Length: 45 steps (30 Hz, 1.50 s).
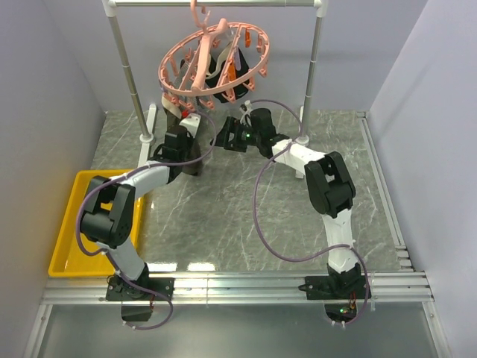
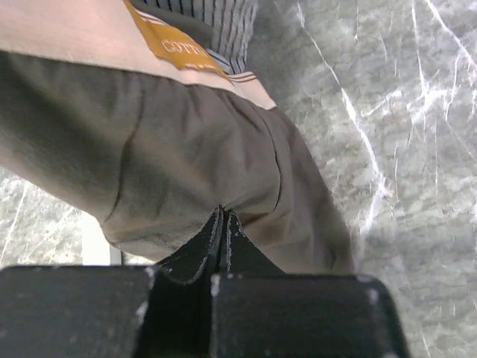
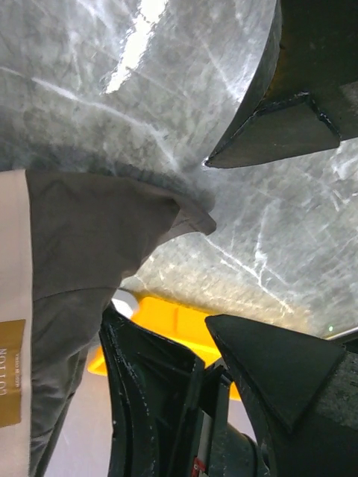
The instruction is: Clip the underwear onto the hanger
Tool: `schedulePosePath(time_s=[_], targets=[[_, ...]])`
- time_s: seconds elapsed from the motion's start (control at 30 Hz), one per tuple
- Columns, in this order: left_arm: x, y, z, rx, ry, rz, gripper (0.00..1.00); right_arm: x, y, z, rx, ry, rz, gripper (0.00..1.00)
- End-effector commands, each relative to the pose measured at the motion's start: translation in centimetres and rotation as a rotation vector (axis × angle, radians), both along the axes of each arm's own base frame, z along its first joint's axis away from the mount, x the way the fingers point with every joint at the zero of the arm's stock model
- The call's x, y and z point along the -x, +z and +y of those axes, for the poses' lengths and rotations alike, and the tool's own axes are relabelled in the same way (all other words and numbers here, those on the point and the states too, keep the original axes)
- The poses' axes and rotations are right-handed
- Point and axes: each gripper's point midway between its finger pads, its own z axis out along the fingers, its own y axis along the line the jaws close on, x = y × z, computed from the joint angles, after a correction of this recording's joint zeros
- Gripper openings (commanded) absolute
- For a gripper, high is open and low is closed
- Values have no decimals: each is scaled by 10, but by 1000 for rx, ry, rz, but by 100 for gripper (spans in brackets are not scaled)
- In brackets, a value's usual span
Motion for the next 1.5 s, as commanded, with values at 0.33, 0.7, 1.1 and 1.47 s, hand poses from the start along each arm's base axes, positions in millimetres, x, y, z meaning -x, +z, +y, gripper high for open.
schedulePosePath(time_s=[0.33, 0.7, 1.1, 1.47], targets=[[51, 55, -40, 94, -399, 6, 0, -33, 11, 24, -132, 8, -8, 96], [92, 75, -45, 83, -577, 0, 0, -32, -8, 44, -327, 31, 175, 100], [97, 90, -53, 118, -623, -25, 0, 6, -35, 70, -466, 63, 431, 100], [102, 100, -59, 159, -641, -23, 0, 26, -46, 78, -559, 52, 600, 100]])
